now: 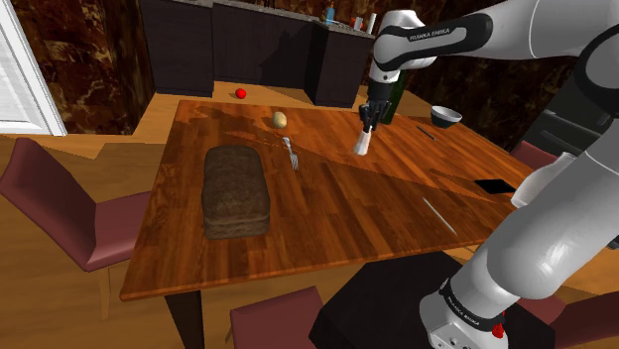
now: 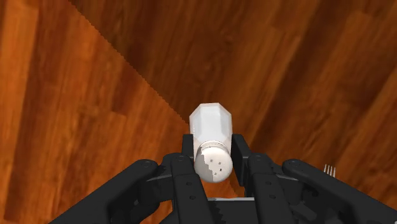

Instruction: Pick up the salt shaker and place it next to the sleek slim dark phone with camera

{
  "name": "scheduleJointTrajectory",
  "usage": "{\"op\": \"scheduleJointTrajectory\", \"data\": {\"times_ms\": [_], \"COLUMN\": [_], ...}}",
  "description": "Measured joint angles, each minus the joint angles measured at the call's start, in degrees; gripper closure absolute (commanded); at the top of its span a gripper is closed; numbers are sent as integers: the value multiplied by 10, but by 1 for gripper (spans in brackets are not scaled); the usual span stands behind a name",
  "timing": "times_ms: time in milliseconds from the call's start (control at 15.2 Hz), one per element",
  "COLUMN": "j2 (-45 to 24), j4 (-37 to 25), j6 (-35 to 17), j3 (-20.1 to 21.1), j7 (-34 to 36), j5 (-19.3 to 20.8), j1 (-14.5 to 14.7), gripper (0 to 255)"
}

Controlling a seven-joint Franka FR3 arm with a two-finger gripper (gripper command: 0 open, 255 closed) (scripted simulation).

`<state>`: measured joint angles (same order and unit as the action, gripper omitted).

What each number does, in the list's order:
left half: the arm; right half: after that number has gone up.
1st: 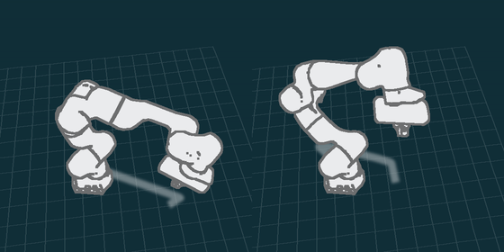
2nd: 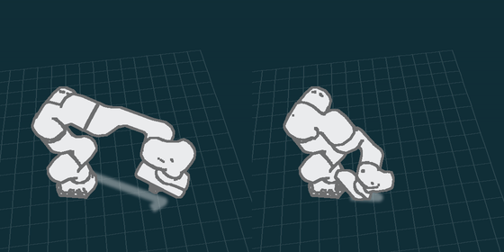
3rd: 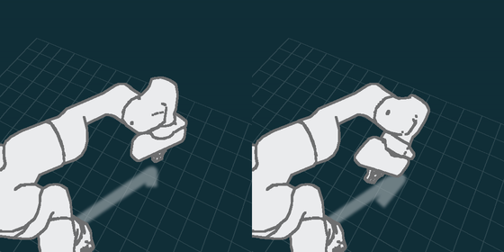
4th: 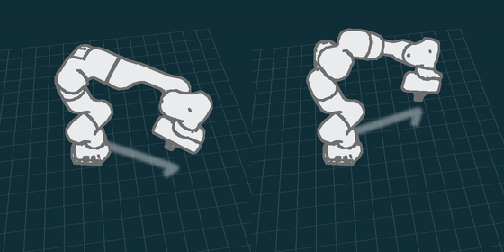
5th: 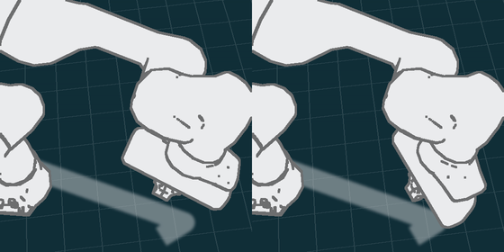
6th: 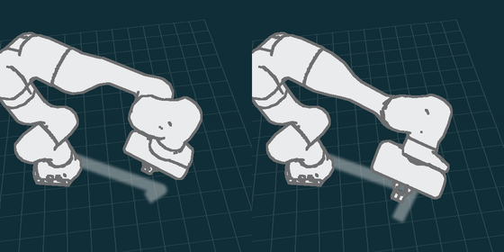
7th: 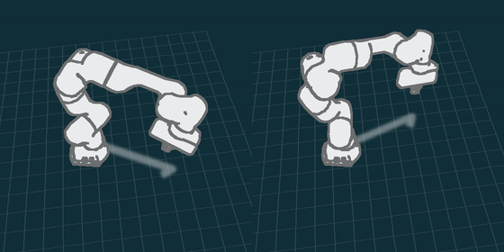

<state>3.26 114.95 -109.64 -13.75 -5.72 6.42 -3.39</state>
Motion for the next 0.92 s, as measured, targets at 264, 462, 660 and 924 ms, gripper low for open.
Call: {"op": "scheduleJointTrajectory", "data": {"times_ms": [264, 462, 660, 924], "j2": [6, 7, 8, 8], "j4": [-24, -47, -69, -99], "j6": [30, 54, 76, 106], "j3": [0, 1, 1, 2], "j7": [-2, -4, -6, -8], "j5": [0, 0, -1, -1], "j1": [0, 1, 1, 1], "gripper": [255, 255, 255, 255]}}
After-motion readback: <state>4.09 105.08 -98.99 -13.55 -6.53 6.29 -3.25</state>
